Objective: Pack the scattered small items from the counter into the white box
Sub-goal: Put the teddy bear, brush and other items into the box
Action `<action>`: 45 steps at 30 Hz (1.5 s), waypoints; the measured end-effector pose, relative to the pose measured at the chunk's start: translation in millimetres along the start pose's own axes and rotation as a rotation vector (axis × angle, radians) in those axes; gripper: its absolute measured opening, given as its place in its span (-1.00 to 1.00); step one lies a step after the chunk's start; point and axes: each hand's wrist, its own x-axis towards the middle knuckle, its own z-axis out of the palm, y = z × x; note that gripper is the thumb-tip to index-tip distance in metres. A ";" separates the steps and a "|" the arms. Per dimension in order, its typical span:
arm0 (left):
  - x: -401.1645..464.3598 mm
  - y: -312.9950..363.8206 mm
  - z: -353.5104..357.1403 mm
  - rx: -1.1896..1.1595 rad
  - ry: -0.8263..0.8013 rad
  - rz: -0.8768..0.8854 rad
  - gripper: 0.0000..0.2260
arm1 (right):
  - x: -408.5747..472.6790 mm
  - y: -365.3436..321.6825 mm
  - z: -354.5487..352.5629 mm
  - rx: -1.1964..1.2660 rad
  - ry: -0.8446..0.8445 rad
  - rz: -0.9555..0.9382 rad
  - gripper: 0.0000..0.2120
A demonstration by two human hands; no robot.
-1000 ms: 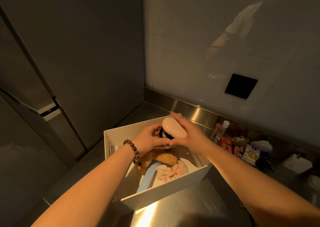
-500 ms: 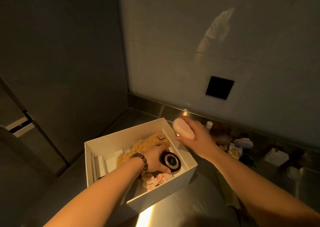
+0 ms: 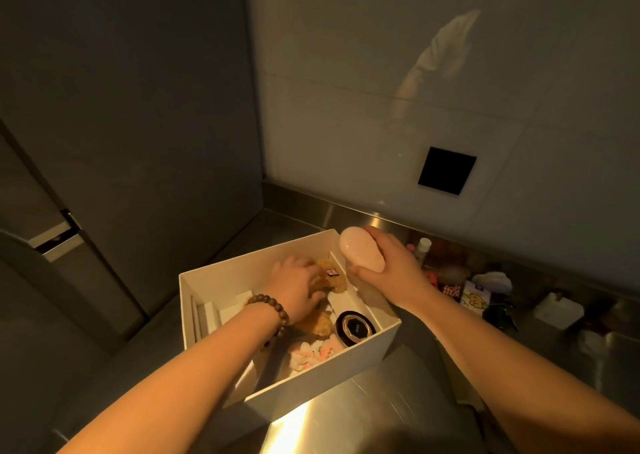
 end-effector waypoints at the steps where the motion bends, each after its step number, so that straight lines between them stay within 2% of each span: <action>1: -2.3 -8.2 -1.1 0.067 -0.043 -0.051 -0.63 | 0.8 -2.8 1.5 -0.035 0.012 -0.008 -0.27; 4: -13.5 -20.6 2.0 -0.056 -0.195 -0.153 -0.59 | 2.0 -13.4 10.1 -0.098 0.012 -0.020 -0.26; 7: -22.2 -24.4 1.3 -0.146 -0.082 -0.204 -0.63 | 4.2 -24.2 23.6 -0.135 -0.017 -0.023 -0.27; 10: -29.3 -30.3 -4.4 -0.152 0.051 -0.291 -0.65 | 8.6 -32.6 36.6 -0.285 -0.068 0.000 -0.33; 15: -38.2 -33.5 -6.5 -0.135 0.066 -0.352 -0.67 | 9.8 -38.3 63.3 -0.569 -0.250 0.073 -0.42; 20: -41.3 -39.3 -6.0 -0.111 0.050 -0.375 -0.73 | 12.4 -31.4 82.6 -0.729 -0.314 0.072 -0.39; 25: -44.3 -37.6 0.1 -0.122 0.011 -0.322 -0.76 | 15.5 -22.3 90.6 -0.767 -0.333 0.074 -0.31; 31: -48.1 -37.1 6.2 -0.200 -0.079 -0.176 -0.63 | 15.4 -17.7 89.9 -0.705 -0.445 -0.013 -0.18; 34: -45.7 -34.2 7.2 -0.243 -0.115 -0.151 -0.53 | 14.8 -15.1 88.0 -0.733 -0.529 -0.062 -0.22; 37: -42.2 -29.1 6.3 -0.242 -0.107 -0.120 -0.55 | 18.3 -17.0 88.2 -0.717 -0.584 -0.014 -0.24; 45: -32.5 -24.4 -2.3 -0.246 -0.001 -0.169 -0.61 | 18.4 -20.1 87.0 -0.636 -0.536 0.010 -0.31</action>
